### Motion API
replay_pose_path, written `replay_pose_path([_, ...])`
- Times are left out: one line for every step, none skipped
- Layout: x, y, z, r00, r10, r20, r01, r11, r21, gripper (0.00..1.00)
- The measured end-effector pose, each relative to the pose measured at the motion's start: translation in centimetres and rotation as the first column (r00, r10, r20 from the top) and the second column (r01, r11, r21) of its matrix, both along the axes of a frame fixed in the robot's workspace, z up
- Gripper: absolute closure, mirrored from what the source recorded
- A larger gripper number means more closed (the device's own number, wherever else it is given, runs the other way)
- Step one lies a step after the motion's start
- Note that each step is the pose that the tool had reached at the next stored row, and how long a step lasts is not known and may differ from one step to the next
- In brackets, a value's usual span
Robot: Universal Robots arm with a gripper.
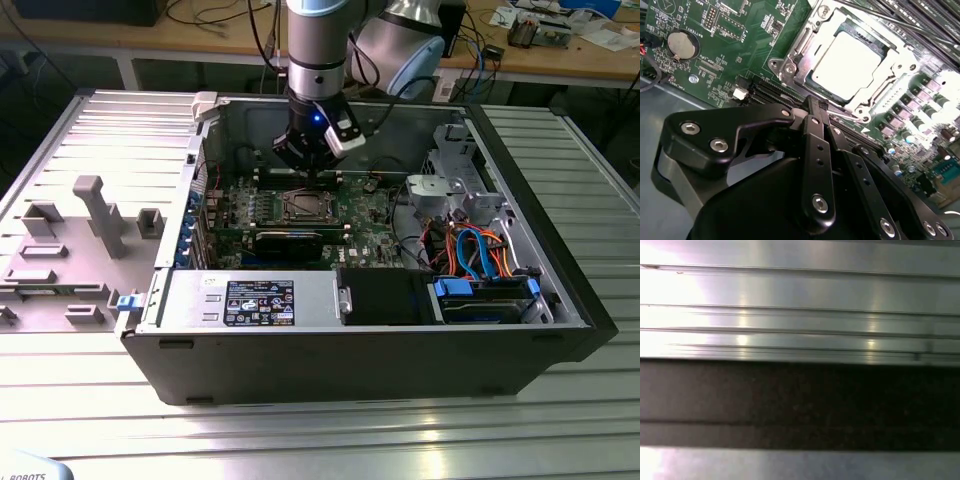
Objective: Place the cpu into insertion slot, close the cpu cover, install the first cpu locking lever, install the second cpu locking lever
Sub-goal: 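Install the first cpu locking lever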
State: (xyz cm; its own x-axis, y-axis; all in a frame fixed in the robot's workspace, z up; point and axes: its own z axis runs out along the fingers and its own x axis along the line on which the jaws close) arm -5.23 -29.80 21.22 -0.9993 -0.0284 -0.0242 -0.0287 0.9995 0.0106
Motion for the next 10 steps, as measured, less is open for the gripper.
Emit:
replay_pose_path([0.12, 0.0, -0.16, 1.0, 0.0, 0.0, 0.0, 1.0, 0.0, 0.89])
replay_pose_path([0.2, 0.0, -0.26, 1.0, 0.0, 0.0001, 0.0, 1.0, 0.0, 0.89])
replay_pose_path([0.27, 0.0, -0.36, 1.0, 0.0, 0.0001, 0.0, 1.0, 0.0, 0.89])
replay_pose_path([0.32, 0.0, -0.47, 1.0, 0.0, 0.0, 0.0, 1.0, -0.0001, 0.89])
replay_pose_path([0.36, 0.0, -0.56, 1.0, 0.0, 0.0, 0.0, 1.0, 0.0, 0.89])
replay_pose_path([0.42, 0.0, -0.68, 1.0, 0.0, 0.0, 0.0, 1.0, -0.0001, 0.89])
replay_pose_path([0.44, 0.0, -0.73, 1.0, 0.0, 0.0, 0.0, 1.0, -0.0005, 0.89])
replay_pose_path([0.48, 0.0, -0.77, 1.0, 0.0, -0.0002, 0.0, 1.0, -0.0011, 0.89])
replay_pose_path([0.49, 0.0, -0.79, 1.0, 0.0, -0.0002, 0.0, 1.0, -0.0014, 0.89])
replay_pose_path([0.5, 0.0, -0.79, 1.0, 0.0, -0.0001, 0.0, 1.0, -0.0013, 0.89])
